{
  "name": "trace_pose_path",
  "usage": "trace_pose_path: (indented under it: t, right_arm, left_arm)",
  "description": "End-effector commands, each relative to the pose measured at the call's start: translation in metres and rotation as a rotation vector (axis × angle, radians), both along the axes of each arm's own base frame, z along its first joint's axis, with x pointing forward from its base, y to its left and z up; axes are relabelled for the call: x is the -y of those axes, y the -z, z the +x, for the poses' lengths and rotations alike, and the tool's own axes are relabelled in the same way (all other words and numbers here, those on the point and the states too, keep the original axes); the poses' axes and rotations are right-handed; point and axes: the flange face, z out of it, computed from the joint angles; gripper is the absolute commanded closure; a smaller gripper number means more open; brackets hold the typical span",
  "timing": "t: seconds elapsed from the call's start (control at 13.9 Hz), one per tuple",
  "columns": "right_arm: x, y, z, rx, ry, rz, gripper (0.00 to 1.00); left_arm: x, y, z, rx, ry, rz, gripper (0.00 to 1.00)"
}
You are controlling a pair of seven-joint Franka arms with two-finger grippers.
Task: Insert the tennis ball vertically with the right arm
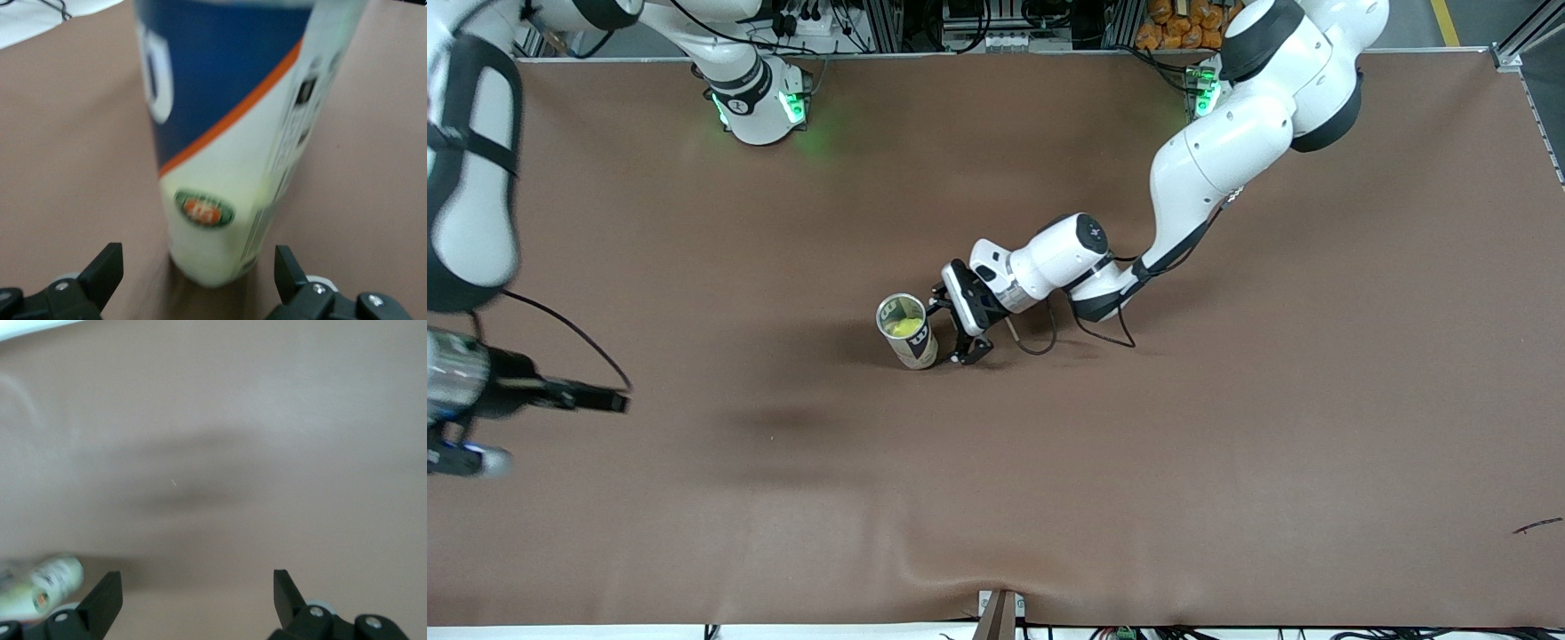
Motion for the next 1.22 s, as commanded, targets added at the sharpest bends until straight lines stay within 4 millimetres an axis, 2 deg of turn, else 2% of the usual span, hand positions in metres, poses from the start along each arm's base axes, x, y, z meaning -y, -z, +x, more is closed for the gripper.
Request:
trace_pose_path:
  t: [0.0, 0.07, 0.14, 0.29, 0.43, 0.58, 0.65, 0.72, 0.86, 1.08, 1.15]
  right_arm:
    - [0.013, -0.074, -0.052, -0.028, -0.031, -0.043, 0.00]
    - [0.016, -0.096, -0.068, -0.031, -0.028, -0.043, 0.00]
    - [0.018, -0.123, -0.088, -0.011, -0.021, -0.041, 0.00]
    - [0.024, -0.140, -0.112, 0.006, -0.011, -0.044, 0.00]
    - [0.039, -0.142, -0.144, -0.013, 0.016, -0.038, 0.00]
    - [0.042, -0.134, -0.170, 0.008, 0.019, -0.094, 0.00]
    - [0.041, -0.126, -0.173, 0.002, 0.026, -0.093, 0.00]
    - [0.040, -0.127, -0.171, 0.003, 0.026, -0.097, 0.00]
    - [0.038, -0.133, -0.167, 0.025, 0.012, -0.100, 0.00]
    - [0.020, -0.141, -0.153, 0.042, -0.024, -0.129, 0.00]
    - [0.013, -0.141, -0.153, 0.040, -0.036, -0.133, 0.00]
  left_arm:
    - [-0.040, -0.001, -0.005, -0.036, -0.009, 0.050, 0.00]
    - [-0.049, 0.002, -0.003, -0.050, -0.017, 0.064, 0.00]
    - [-0.063, 0.002, 0.007, -0.065, -0.035, 0.089, 0.00]
    - [-0.076, -0.002, 0.025, -0.117, -0.061, 0.168, 0.00]
    - [-0.083, -0.022, 0.051, -0.186, -0.130, 0.245, 0.00]
    - [-0.093, -0.041, 0.084, -0.249, -0.206, 0.316, 0.00]
    - [-0.100, -0.049, 0.100, -0.289, -0.249, 0.348, 0.00]
    - [-0.110, -0.061, 0.115, -0.325, -0.302, 0.375, 0.00]
    - [-0.131, -0.093, 0.137, -0.382, -0.409, 0.422, 0.00]
    - [-0.174, -0.186, 0.146, -0.496, -0.609, 0.444, 0.00]
    - [-0.194, -0.215, 0.151, -0.521, -0.659, 0.442, 0.00]
